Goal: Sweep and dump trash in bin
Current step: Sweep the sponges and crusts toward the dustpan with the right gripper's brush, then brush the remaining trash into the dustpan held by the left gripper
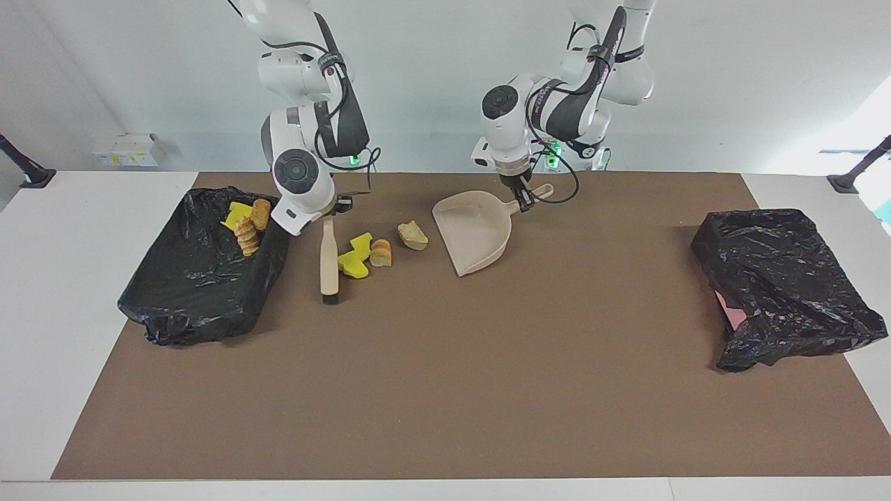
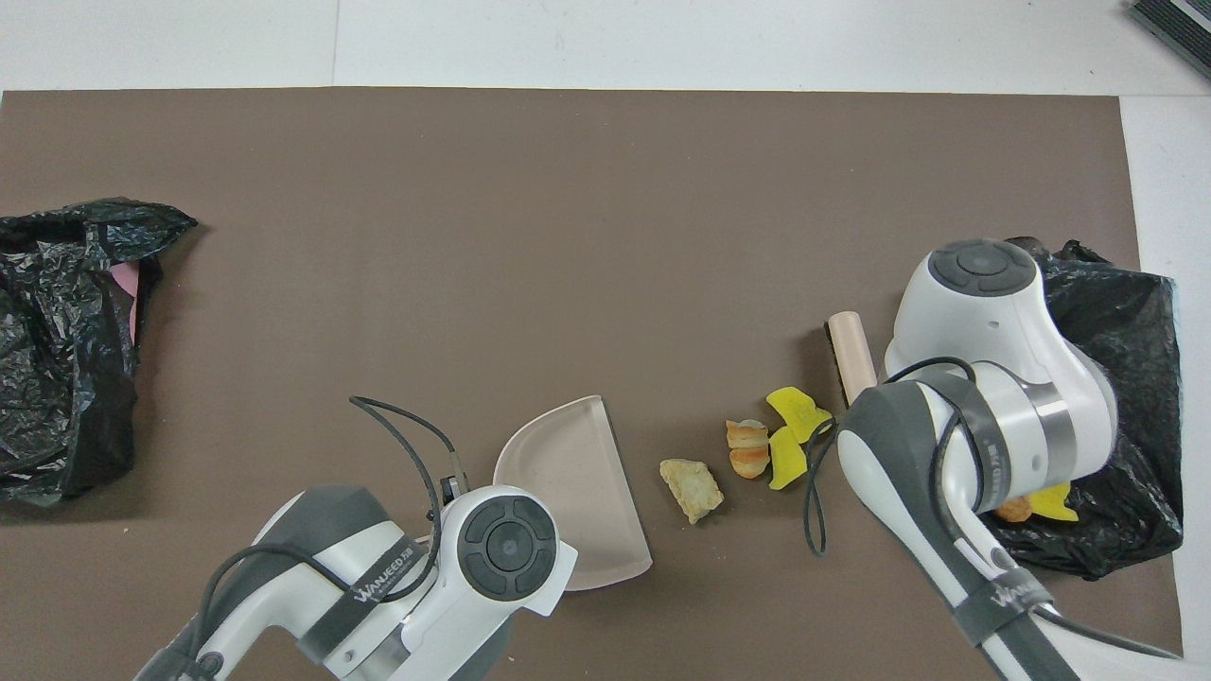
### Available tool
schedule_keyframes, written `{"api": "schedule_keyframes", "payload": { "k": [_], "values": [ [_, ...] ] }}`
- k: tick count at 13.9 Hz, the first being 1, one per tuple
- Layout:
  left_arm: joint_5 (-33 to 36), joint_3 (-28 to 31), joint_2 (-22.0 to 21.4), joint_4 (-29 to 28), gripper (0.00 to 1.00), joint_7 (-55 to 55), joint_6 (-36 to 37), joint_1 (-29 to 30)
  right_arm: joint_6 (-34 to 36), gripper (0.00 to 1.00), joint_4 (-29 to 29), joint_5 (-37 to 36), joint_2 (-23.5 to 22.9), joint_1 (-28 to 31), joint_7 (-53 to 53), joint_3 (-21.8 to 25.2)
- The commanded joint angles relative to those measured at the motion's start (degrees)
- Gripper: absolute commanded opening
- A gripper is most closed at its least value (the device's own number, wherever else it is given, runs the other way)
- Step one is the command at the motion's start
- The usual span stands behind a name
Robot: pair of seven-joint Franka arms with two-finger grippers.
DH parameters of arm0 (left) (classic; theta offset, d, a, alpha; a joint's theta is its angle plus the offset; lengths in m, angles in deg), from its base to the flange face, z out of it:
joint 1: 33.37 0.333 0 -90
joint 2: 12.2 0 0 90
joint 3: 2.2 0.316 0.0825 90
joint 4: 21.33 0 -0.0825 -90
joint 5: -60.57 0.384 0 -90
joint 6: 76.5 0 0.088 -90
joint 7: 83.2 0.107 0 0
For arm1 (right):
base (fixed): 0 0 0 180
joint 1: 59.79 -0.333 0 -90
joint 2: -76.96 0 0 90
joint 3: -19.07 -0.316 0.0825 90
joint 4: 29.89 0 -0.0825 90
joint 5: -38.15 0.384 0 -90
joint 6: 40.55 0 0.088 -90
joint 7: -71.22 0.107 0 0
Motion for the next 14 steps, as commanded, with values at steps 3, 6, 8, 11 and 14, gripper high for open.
{"api": "schedule_keyframes", "payload": {
  "k": [3,6,8,11,14],
  "values": [
    [0.8,0.6,0.2,0.3,0.00,-1.5,-0.9,-1.0,-9.9,0.00,1.4,12.1,0.5,-14.1,6.9,-0.2],
    [0.7,0.6,0.4,0.2,0.00,-1.4,-2.5,-0.8,-9.0,0.00,-3.7,15.0,-1.9,-18.0,14.4,0.0],
    [0.6,0.6,0.7,0.2,0.00,-1.4,-3.1,-0.8,-3.8,0.00,-7.6,14.8,-1.4,-15.0,14.4,0.3],
    [0.6,0.6,0.8,0.3,0.00,-1.4,-3.1,-0.7,7.3,0.00,-13.5,11.0,-0.6,-8.1,12.3,0.3],
    [0.6,0.7,1.1,0.4,0.00,-0.8,-3.6,0.6,11.3,0.00,-12.7,9.3,2.4,-5.6,8.6,0.2]
  ]
}}
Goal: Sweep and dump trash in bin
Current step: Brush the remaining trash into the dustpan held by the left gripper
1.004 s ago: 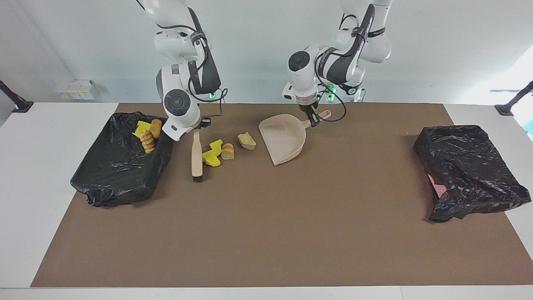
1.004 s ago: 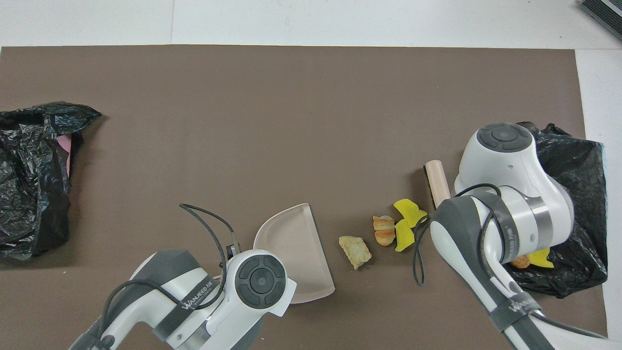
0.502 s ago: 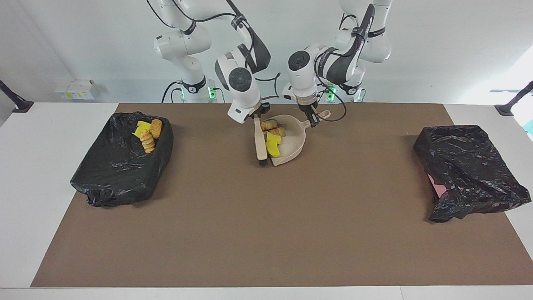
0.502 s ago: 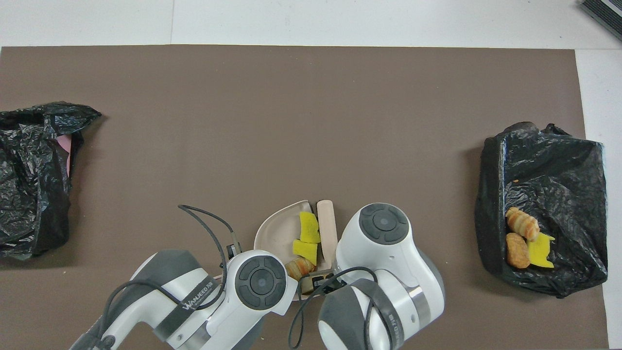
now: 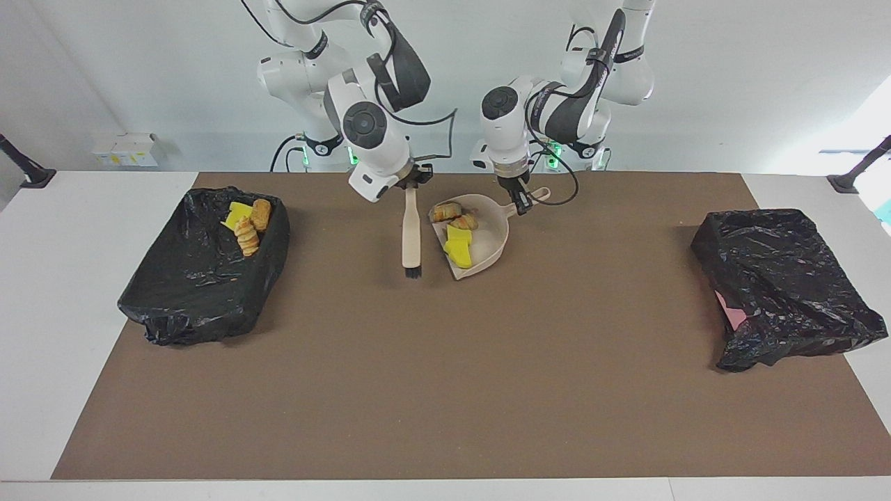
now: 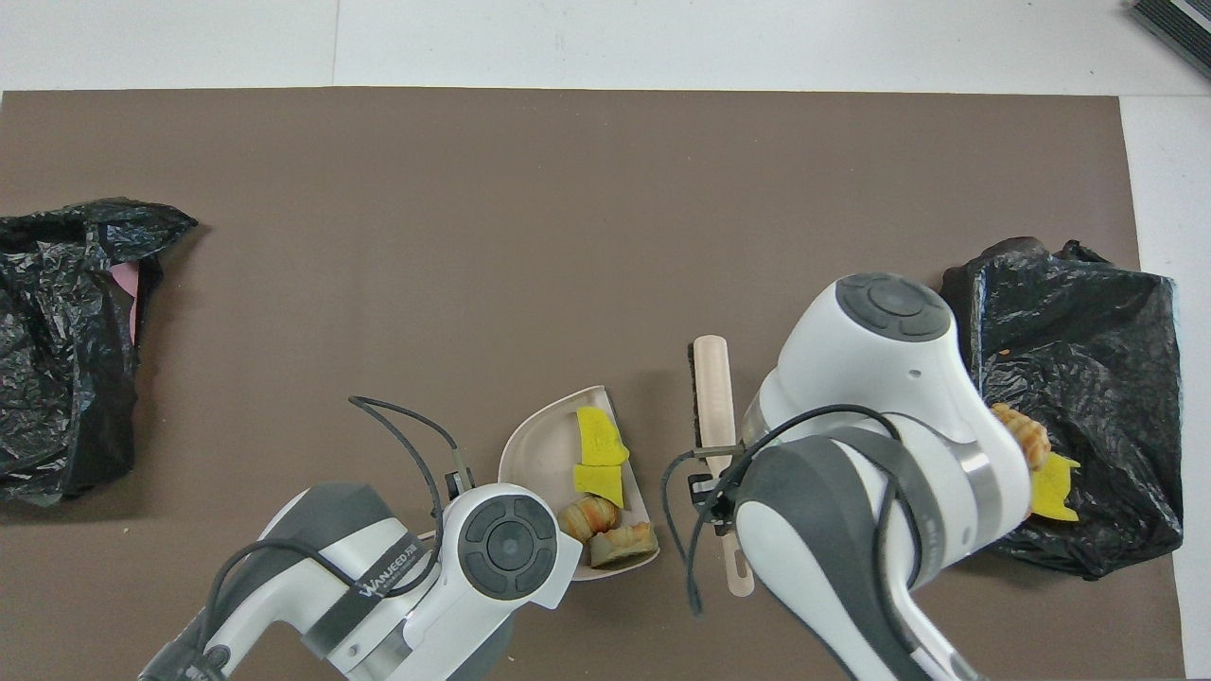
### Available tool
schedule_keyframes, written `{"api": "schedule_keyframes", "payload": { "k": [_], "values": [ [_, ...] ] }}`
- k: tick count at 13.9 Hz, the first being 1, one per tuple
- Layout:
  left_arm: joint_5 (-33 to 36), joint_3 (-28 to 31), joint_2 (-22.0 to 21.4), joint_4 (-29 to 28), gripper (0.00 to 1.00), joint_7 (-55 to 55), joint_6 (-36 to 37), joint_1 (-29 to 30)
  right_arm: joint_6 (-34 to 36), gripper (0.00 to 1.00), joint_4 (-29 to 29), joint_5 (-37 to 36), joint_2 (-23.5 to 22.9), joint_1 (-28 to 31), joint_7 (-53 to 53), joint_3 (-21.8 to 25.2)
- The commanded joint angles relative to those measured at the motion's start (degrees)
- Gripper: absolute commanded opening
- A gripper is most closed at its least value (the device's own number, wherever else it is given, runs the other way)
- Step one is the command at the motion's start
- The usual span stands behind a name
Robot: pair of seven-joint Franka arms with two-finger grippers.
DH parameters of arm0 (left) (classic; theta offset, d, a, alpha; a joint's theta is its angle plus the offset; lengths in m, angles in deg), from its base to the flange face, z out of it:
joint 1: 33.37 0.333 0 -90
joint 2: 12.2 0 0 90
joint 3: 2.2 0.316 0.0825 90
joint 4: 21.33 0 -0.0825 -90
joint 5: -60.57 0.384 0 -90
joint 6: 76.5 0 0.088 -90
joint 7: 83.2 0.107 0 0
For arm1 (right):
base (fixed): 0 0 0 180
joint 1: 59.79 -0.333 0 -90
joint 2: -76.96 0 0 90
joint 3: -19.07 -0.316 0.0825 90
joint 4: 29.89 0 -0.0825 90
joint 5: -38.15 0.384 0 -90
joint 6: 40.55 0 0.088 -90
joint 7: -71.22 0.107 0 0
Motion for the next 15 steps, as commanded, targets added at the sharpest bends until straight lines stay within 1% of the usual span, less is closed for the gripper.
{"api": "schedule_keyframes", "payload": {
  "k": [1,2,4,5,7,10,12,15],
  "values": [
    [0.6,0.4,0.7,0.5,0.00,0.1,-1.3,1.8,2.6,0.00,2.0,-1.4,3.0,0.3,-1.7,-0.8],
    [0.6,0.4,1.0,0.7,0.00,1.4,-1.3,3.1,1.9,0.00,3.7,-1.5,3.9,-0.4,-1.8,-0.8],
    [0.0,0.4,1.0,1.2,0.00,6.0,-2.9,5.9,-4.3,0.00,8.8,-1.6,6.7,-0.6,-2.5,-0.9],
    [-1.3,0.4,0.9,1.4,0.00,9.3,-3.3,8.1,-7.4,0.00,10.3,-1.5,7.3,-1.2,-2.5,-0.9],
    [-4.1,0.4,0.9,2.9,0.00,16.4,-3.2,11.2,-8.9,0.00,11.1,-1.5,6.6,-1.6,-2.1,-1.0],
    [-4.1,0.4,1.4,7.5,0.00,23.9,-2.3,15.7,-14.6,0.00,13.4,-1.3,5.8,-7.2,0.8,-1.0],
    [-4.2,0.4,1.8,10.7,0.00,29.8,-1.4,19.7,-18.7,0.00,13.5,-0.5,3.6,-11.8,6.0,-1.1],
    [-4.9,0.4,5.5,20.1,0.00,39.4,5.2,25.1,-25.4,0.00,13.1,-0.4,-1.1,-19.7,15.7,-1.1]
  ]
}}
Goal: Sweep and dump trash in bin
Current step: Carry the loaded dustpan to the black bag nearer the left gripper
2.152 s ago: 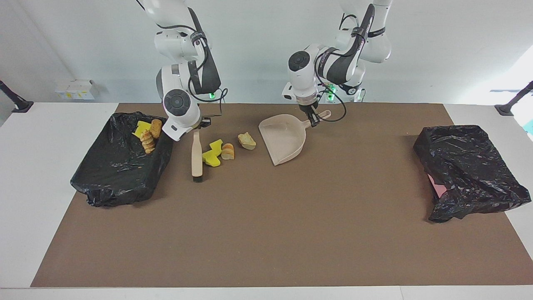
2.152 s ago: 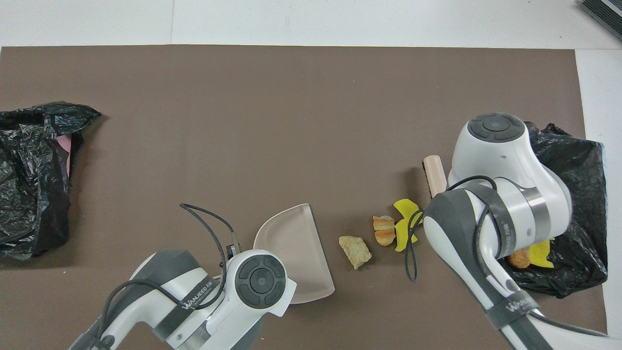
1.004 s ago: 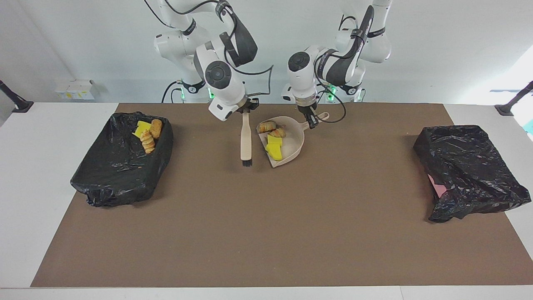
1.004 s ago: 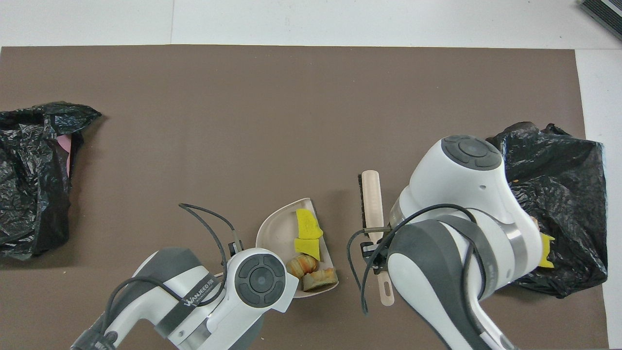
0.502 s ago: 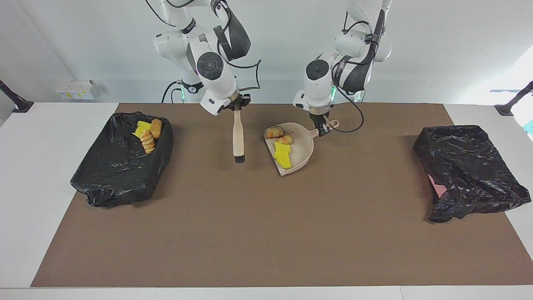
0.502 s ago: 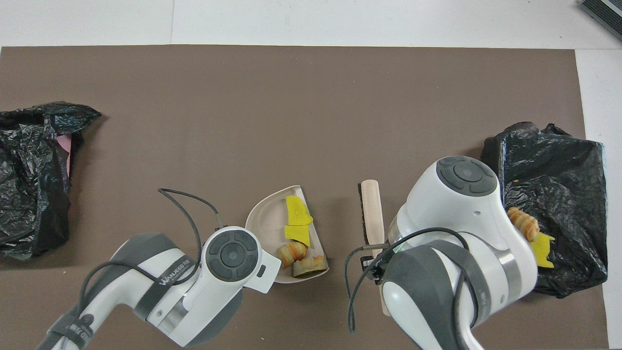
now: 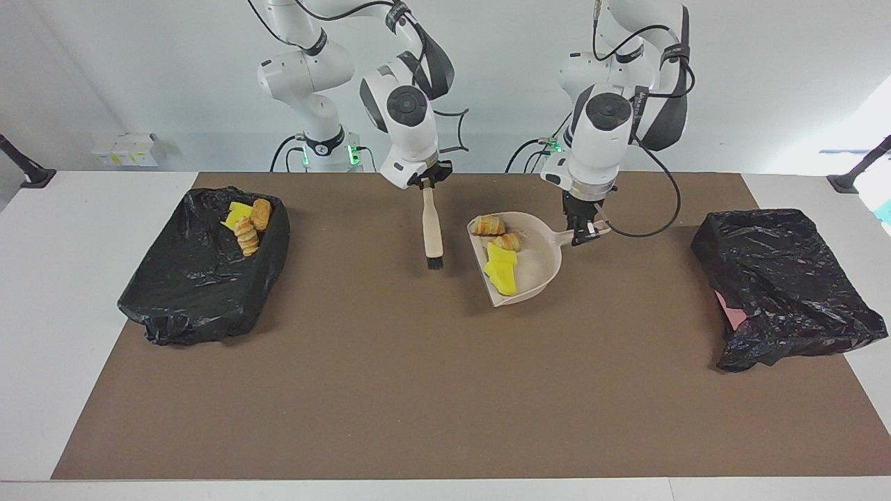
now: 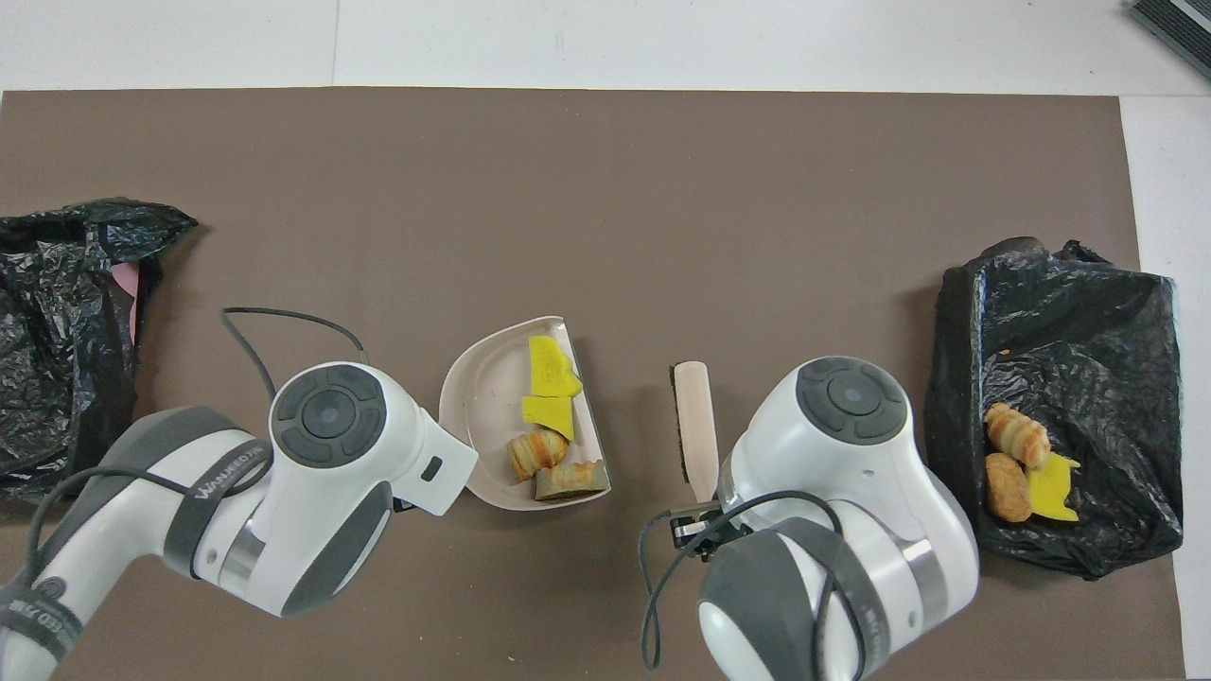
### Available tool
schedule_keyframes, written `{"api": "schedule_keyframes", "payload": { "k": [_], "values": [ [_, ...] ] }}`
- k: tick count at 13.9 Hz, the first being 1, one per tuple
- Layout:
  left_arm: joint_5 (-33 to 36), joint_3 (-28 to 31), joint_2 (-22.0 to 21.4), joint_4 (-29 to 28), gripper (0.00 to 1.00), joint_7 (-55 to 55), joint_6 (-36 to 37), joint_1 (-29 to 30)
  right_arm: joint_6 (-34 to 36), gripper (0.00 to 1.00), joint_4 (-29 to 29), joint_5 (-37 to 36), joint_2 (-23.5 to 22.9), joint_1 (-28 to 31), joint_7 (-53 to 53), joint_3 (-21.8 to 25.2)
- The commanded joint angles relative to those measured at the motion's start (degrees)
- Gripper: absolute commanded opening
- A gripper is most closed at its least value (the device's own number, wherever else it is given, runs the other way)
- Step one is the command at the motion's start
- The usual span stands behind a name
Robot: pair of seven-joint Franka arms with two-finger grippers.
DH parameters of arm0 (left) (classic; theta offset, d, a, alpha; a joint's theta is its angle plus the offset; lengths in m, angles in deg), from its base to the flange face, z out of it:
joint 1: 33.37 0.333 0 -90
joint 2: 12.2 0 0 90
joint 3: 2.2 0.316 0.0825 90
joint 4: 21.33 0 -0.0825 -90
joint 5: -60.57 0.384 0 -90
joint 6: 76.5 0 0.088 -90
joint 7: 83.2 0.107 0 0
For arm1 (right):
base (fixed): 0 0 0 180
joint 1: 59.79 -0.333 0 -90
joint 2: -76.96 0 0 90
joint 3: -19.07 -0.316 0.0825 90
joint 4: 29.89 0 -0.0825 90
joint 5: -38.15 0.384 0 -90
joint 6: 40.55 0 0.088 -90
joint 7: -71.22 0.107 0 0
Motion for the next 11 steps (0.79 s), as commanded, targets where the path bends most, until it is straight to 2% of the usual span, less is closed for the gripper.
{"api": "schedule_keyframes", "payload": {
  "k": [1,3,5,8,11],
  "values": [
    [-1.5,-0.6,4.8,10.8,0.00,9.2,7.2,5.7,-6.5,0.00,-0.7,0.4,-5.0,-6.0,8.2,0.0],
    [-1.6,-0.6,6.1,15.2,0.00,14.7,9.7,9.4,-10.7,0.00,-3.4,0.7,-9.0,-10.1,14.1,0.0],
    [-1.6,-0.6,6.5,18.1,0.00,19.1,11.8,13.3,-11.1,0.00,-6.9,0.9,-11.5,-11.6,17.6,-0.1],
    [-1.5,-0.4,7.1,22.0,0.00,25.8,15.4,18.9,-13.8,0.00,-5.4,7.5,-11.3,-14.3,18.3,-0.2],
    [-0.4,0.0,7.4,24.3,0.00,32.3,17.2,23.8,-14.0,0.00,-3.6,8.2,-11.5,-16.8,17.8,-0.2]
  ]
}}
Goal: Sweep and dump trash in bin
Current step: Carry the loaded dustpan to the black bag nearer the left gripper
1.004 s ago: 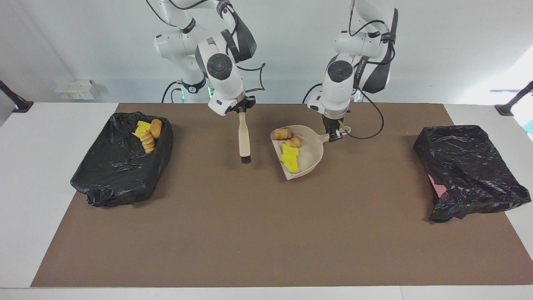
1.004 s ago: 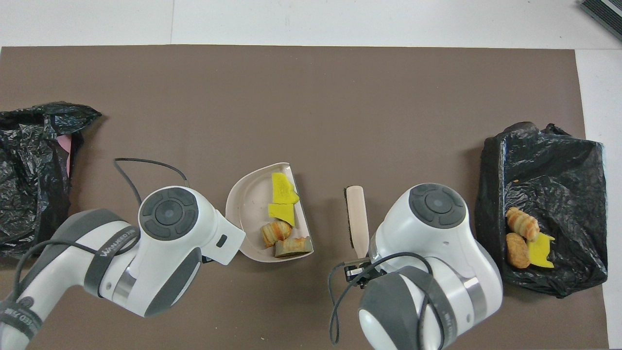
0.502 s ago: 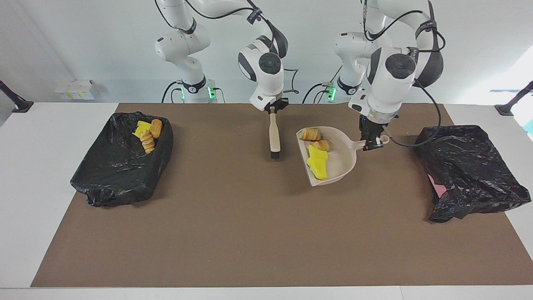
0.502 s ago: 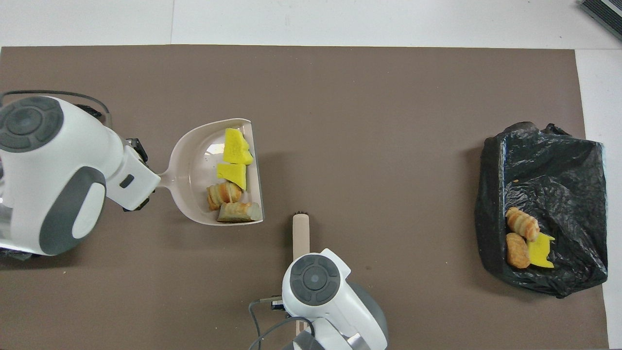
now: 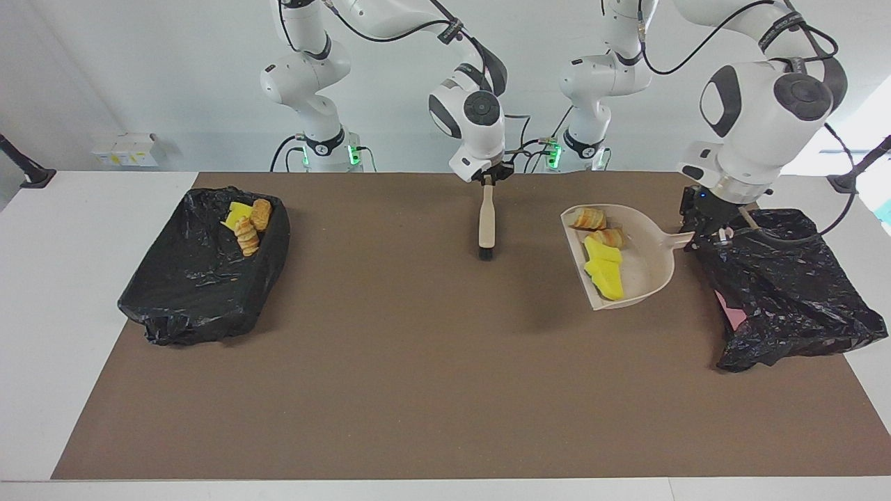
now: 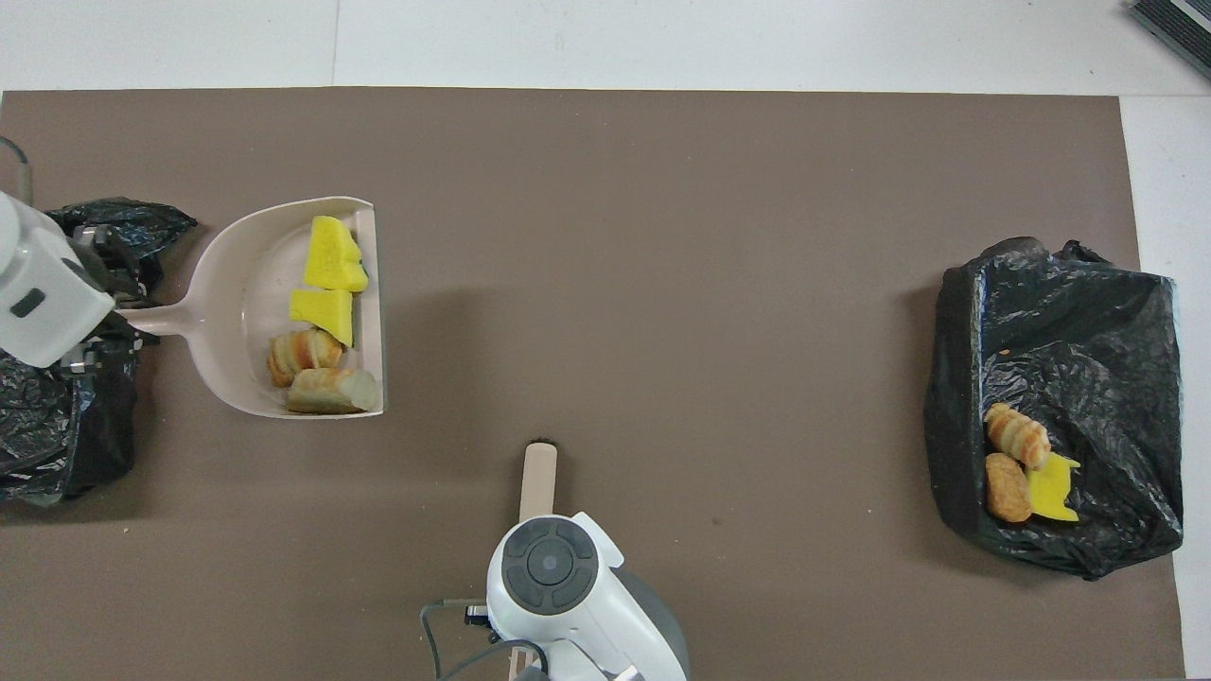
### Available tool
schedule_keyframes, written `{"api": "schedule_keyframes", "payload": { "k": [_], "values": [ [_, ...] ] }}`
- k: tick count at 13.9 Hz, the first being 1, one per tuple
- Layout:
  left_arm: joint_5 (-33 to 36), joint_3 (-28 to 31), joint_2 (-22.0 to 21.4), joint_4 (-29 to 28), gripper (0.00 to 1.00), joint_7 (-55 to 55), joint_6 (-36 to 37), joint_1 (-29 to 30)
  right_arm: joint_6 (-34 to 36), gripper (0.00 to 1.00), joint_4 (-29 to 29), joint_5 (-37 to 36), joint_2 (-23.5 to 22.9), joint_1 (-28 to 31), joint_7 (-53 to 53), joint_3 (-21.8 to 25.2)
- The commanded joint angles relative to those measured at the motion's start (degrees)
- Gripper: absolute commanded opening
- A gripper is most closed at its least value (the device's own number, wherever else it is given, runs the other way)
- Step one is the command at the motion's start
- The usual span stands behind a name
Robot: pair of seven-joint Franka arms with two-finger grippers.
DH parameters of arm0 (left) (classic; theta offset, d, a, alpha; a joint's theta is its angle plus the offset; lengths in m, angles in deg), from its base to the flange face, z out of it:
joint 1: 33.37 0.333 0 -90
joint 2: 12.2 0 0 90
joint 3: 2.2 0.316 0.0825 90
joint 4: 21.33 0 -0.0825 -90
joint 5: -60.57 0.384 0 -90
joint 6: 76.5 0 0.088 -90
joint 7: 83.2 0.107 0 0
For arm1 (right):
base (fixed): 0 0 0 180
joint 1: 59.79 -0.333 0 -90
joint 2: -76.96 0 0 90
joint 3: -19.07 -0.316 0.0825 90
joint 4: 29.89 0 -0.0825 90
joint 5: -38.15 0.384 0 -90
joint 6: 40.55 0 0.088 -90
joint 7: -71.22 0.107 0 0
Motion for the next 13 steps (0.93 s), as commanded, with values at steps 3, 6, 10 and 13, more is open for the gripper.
{"api": "schedule_keyframes", "payload": {
  "k": [3,6,10,13],
  "values": [
    [2.9,-0.3,1.1,3.9,0.00,10.3,1.8,8.6,-1.2,0.18,1.6,1.5,0.0,-1.6,0.2,0.1],
    [6.4,-0.2,1.1,3.8,0.00,11.9,0.7,13.4,-0.8,0.43,0.9,1.4,-0.1,-0.7,0.3,0.2],
    [11.2,-0.2,1.1,1.1,0.00,16.0,-11.4,21.3,3.4,0.64,-0.8,0.7,4.5,4.8,0.2,0.6],
    [13.9,0.0,4.7,0.9,0.00,17.8,-20.4,26.8,7.9,0.75,-2.7,0.4,9.8,10.8,0.1,0.6]
  ]
}}
